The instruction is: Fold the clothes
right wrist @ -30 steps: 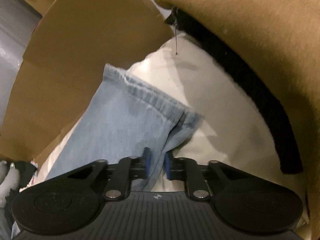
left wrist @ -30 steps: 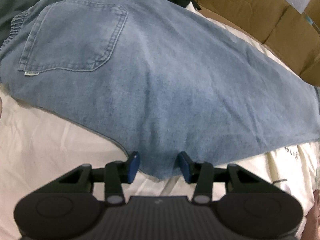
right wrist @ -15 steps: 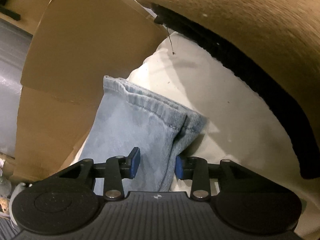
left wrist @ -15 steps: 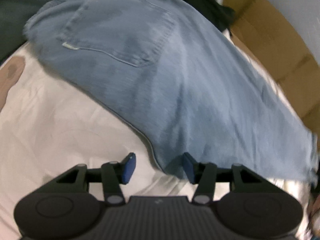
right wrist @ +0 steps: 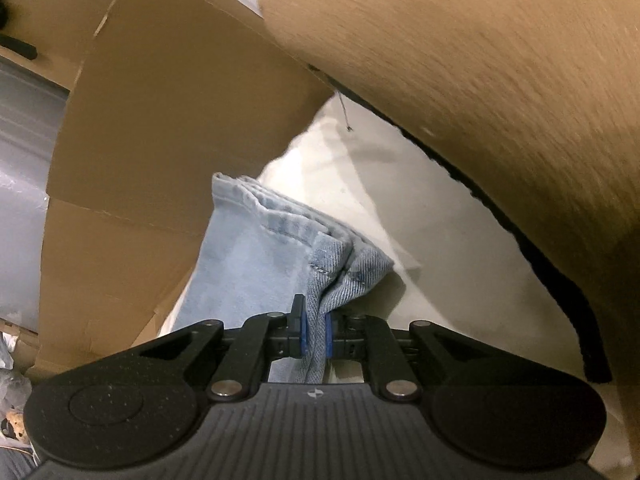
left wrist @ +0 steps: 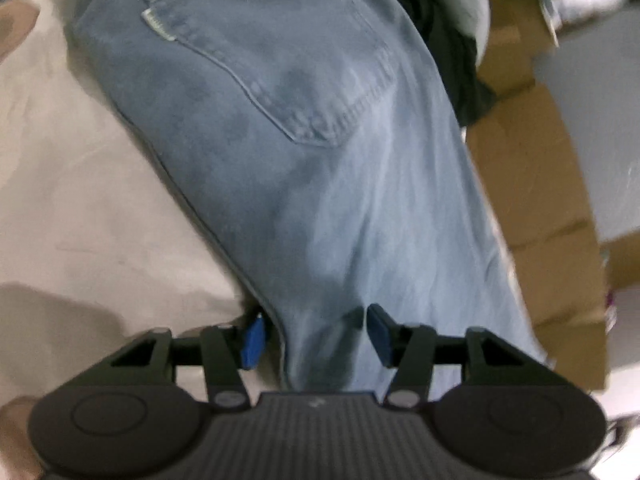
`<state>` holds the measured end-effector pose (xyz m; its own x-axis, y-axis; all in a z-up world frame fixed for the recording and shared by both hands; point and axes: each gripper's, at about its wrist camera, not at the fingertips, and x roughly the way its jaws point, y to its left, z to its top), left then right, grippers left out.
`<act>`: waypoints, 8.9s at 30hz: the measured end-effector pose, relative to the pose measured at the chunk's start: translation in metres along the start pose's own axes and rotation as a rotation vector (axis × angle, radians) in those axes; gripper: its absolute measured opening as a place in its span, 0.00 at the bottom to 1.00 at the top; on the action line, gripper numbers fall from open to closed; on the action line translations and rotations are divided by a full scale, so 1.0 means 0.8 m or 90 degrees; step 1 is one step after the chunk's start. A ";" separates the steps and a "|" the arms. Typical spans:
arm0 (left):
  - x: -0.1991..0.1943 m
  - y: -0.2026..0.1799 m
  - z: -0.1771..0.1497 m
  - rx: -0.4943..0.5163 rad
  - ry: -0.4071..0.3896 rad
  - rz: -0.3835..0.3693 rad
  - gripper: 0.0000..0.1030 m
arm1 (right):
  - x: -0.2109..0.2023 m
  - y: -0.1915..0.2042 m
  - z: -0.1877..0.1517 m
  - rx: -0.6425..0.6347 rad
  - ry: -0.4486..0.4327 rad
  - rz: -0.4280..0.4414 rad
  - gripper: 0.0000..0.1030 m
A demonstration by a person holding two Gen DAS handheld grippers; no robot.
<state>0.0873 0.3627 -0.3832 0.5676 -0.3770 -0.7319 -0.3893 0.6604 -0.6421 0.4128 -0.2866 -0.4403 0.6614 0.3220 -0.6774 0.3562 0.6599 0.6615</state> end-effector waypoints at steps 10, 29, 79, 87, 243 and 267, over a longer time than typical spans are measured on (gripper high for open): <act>-0.005 0.027 -0.015 -0.076 0.008 -0.100 0.56 | 0.002 -0.013 0.004 0.015 0.018 0.042 0.10; 0.010 0.060 -0.036 -0.206 -0.035 -0.153 0.42 | 0.011 -0.035 -0.009 0.047 -0.028 0.050 0.26; -0.093 -0.041 0.026 0.000 0.087 0.100 0.05 | -0.279 -0.018 -0.048 0.053 -0.024 0.068 0.06; -0.112 -0.058 0.021 0.036 0.091 0.133 0.05 | -0.340 -0.082 -0.107 0.077 -0.030 0.058 0.06; 0.134 -0.156 0.286 0.360 0.107 0.325 0.36 | -0.258 -0.138 -0.130 -0.250 0.071 -0.327 0.37; -0.003 -0.105 0.238 0.357 0.090 0.240 0.48 | -0.283 -0.097 -0.189 -0.332 0.134 -0.295 0.35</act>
<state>0.2568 0.4314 -0.2839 0.3518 -0.1113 -0.9294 -0.0861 0.9848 -0.1506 0.1352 -0.3079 -0.3866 0.3597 0.0206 -0.9328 0.1734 0.9809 0.0886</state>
